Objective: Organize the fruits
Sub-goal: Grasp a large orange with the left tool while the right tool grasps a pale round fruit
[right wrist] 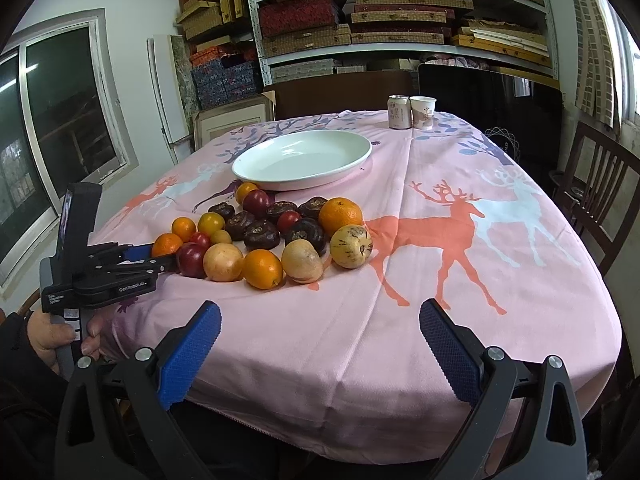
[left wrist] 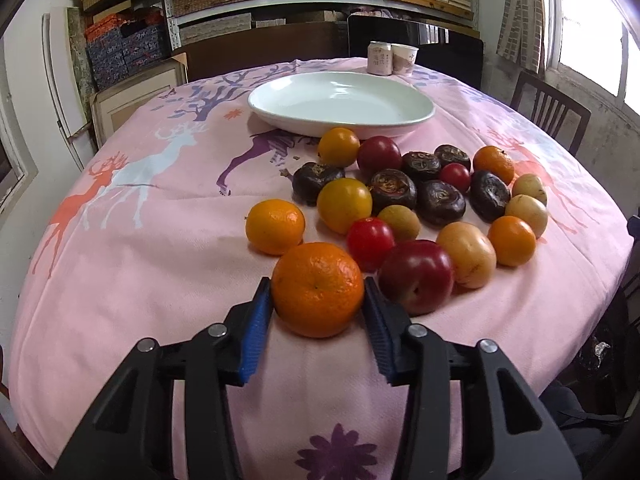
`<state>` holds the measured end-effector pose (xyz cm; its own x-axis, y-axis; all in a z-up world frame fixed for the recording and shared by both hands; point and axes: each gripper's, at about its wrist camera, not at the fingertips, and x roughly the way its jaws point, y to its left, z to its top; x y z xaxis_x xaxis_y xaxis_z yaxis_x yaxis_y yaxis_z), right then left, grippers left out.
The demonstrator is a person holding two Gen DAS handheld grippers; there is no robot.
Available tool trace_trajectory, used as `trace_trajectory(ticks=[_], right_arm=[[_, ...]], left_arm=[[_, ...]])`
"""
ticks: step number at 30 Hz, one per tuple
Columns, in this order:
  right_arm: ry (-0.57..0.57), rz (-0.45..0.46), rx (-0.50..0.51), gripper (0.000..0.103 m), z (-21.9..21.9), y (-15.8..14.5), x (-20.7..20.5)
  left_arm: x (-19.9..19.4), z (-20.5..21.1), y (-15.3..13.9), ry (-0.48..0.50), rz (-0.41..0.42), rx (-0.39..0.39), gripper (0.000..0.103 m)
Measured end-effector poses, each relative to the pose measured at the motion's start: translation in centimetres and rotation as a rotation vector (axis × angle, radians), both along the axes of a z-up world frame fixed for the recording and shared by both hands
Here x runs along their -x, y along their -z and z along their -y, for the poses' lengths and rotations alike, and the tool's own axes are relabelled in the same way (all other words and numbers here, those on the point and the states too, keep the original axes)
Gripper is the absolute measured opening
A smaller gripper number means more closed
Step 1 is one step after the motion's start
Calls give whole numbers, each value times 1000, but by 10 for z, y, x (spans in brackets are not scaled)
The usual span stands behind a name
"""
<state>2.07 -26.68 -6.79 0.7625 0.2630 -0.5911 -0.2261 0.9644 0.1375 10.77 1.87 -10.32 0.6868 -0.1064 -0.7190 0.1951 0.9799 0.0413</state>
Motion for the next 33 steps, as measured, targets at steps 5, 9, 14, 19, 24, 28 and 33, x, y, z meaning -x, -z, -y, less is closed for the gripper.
trace_trajectory(ticks=[5, 9, 14, 19, 24, 28, 33], right_arm=[[-16, 3, 69, 100, -5, 8, -19], [0, -52, -22, 89, 8, 12, -59], [30, -113, -71, 74, 11, 23, -105], [27, -183, -77, 59, 8, 42, -131], [-24, -151, -59, 40, -4, 41, -131], [-34, -115, -55, 40, -1, 24, -124], [-62, -95, -56, 40, 8, -10, -148]], left_arm=[[21, -10, -15, -19, 34, 65, 44], [32, -10, -25, -18, 55, 81, 44], [33, -7, -27, -7, 54, 76, 44], [26, -10, -25, -12, 47, 82, 44], [17, -14, -26, -24, 40, 89, 44], [9, -19, -35, -29, 54, 112, 44], [-21, -19, -60, -1, 68, 121, 44]])
